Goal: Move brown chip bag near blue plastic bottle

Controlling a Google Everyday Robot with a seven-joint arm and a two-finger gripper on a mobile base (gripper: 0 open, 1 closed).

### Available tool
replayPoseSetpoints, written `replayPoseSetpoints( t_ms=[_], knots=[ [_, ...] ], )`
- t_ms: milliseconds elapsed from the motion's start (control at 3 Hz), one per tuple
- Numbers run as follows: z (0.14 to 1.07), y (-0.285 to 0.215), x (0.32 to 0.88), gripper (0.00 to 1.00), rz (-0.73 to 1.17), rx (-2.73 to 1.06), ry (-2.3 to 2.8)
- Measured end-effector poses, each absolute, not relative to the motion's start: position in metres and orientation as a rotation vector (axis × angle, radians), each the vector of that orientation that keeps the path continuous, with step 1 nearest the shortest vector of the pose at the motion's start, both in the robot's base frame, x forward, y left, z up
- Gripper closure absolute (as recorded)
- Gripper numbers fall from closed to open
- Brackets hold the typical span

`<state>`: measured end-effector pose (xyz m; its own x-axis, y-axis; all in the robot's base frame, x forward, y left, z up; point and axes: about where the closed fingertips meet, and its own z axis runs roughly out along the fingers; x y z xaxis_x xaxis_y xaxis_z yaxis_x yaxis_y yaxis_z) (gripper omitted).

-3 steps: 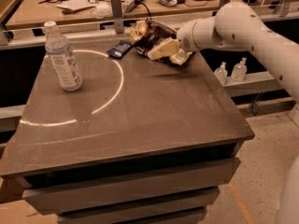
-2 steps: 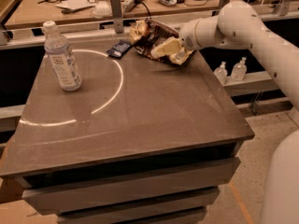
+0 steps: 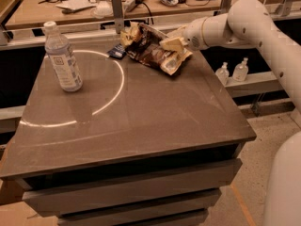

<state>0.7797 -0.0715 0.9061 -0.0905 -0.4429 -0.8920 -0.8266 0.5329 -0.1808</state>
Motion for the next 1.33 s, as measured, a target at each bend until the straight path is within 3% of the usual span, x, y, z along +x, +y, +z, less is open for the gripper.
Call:
replayPoseSetpoints(
  t_ms=[333,1333],
  knots=[
    [0.911,-0.070,0.762,0.96,0.497,-1.115,1.697],
    [0.924,-0.019,0.641,1.00,0.883,-1.386,1.680]
  ],
)
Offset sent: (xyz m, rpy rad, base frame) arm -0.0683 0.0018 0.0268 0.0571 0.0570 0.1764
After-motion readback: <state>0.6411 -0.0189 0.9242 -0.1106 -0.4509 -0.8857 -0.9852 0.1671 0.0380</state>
